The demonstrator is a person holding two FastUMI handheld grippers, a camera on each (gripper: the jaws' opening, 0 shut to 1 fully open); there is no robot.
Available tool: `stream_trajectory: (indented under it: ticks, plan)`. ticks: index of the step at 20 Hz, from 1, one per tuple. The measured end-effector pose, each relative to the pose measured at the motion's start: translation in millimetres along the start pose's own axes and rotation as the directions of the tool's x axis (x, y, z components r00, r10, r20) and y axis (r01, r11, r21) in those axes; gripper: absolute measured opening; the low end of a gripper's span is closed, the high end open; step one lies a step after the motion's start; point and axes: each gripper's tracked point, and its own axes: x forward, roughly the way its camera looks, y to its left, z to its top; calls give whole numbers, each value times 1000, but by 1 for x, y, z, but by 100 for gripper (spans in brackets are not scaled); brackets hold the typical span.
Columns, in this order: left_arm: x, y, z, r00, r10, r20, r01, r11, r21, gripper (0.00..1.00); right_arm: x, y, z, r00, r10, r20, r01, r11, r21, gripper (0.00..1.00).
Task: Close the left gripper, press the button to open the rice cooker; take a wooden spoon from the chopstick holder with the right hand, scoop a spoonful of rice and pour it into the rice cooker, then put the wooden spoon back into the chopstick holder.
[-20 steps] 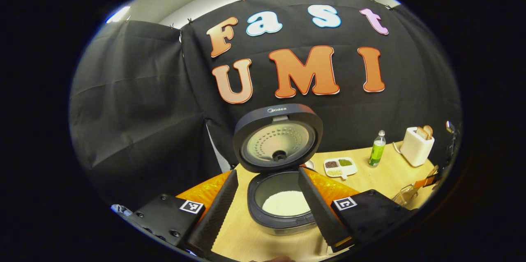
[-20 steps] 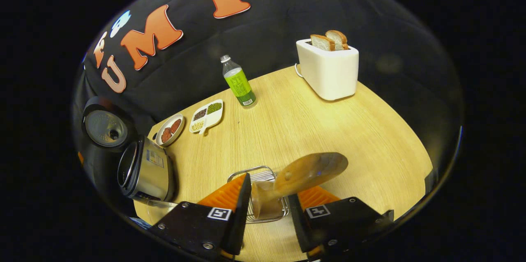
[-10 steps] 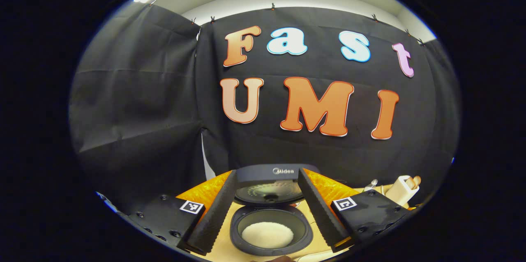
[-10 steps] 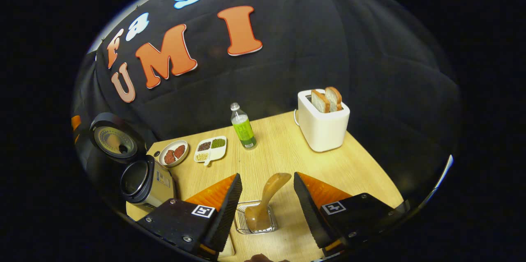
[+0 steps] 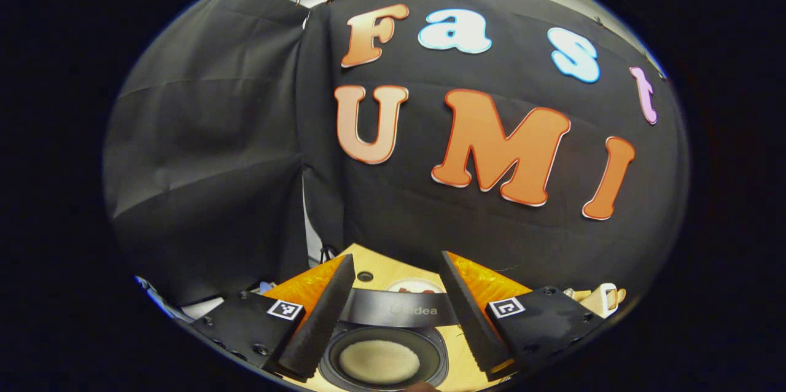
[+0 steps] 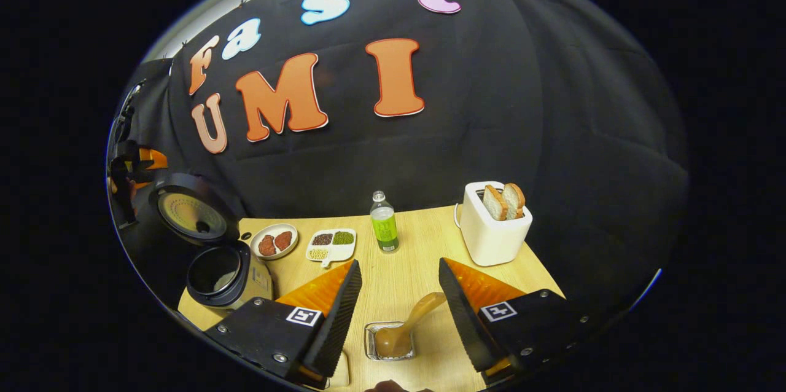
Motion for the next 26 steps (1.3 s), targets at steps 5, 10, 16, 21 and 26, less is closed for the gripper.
stream_trajectory:
  ticks: [5, 10, 16, 21, 26]
  plan:
    - [1, 10, -23, 996, 76, -41, -72, 993, 98, 98, 1, 11, -6, 999, 17, -34, -17, 1000, -6, 80]
    - [-10, 22, -92, 953, 130, -275, -99, 987, 125, 99, 9, 37, -6, 997, 66, -43, -67, 998, -5, 80]
    - [-31, 24, -165, 885, 139, -444, -56, 979, 195, 99, 14, 61, -1, 992, 118, -41, -119, 992, -29, 80]
    - [-35, 25, -215, 784, 145, -603, -54, 985, 165, 99, 14, 73, 3, 989, 146, -24, -147, 988, -44, 80]
    - [-33, 31, -235, 746, 145, -650, -51, 986, 161, 99, 14, 73, 2, 989, 147, -26, -148, 988, -48, 80]
